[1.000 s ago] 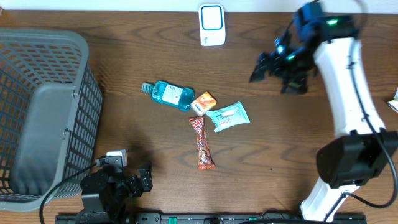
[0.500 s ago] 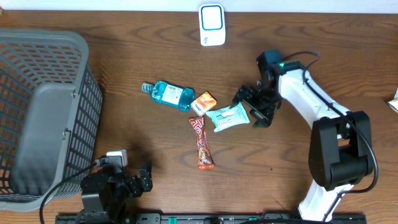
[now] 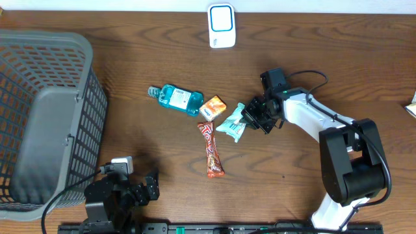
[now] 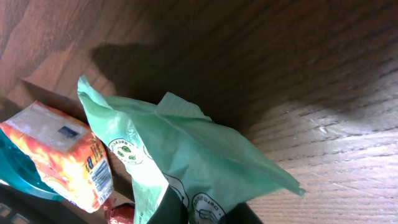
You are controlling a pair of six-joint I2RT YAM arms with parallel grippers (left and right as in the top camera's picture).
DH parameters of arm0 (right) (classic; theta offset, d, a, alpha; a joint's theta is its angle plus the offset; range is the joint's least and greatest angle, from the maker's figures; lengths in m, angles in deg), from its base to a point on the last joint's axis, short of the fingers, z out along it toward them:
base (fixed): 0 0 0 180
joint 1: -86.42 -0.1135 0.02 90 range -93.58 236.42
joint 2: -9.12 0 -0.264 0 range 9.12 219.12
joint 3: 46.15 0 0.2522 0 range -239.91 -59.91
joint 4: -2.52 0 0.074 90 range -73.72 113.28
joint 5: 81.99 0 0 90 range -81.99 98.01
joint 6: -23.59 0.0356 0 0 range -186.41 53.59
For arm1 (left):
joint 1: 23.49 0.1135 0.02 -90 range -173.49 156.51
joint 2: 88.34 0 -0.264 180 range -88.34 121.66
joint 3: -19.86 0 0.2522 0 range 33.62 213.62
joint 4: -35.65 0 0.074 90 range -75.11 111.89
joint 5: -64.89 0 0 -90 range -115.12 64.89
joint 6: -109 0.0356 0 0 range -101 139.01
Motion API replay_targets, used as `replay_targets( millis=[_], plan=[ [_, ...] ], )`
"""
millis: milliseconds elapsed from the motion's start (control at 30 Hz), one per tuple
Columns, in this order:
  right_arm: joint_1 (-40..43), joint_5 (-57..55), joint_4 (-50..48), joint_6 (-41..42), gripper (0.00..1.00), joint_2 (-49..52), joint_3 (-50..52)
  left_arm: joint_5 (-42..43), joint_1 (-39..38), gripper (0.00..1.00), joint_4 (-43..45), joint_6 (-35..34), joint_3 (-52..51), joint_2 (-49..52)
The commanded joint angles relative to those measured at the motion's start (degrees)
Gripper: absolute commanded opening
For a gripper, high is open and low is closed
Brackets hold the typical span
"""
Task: Scan the item barcode
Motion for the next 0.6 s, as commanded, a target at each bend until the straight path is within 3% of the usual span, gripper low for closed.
replay_targets(
  millis=[0,200,433,567],
  plan=[
    [-0.04,-6.25,1.77,-0.33,0.01,1.79,2.86,-0.20,-0.22,0.98,-0.52,0.33,0.09,-0.31],
    [4.44,7.08,10.88,-3.80,0.01,-2.43,-0.13,-0.20,-0.22,0.98,-0.52,0.33,0.09,-0.31],
    [10.97,40.85,21.77,-3.80,0.01,-5.07,-0.22,-0.20,-0.22,0.98,-0.52,0.33,0.09,-0.31],
    [11.96,45.09,29.64,-2.32,0.01,-5.05,-0.22,-0.20,-0.22,0.98,-0.52,0.33,0.09,-0.31]
  ],
)
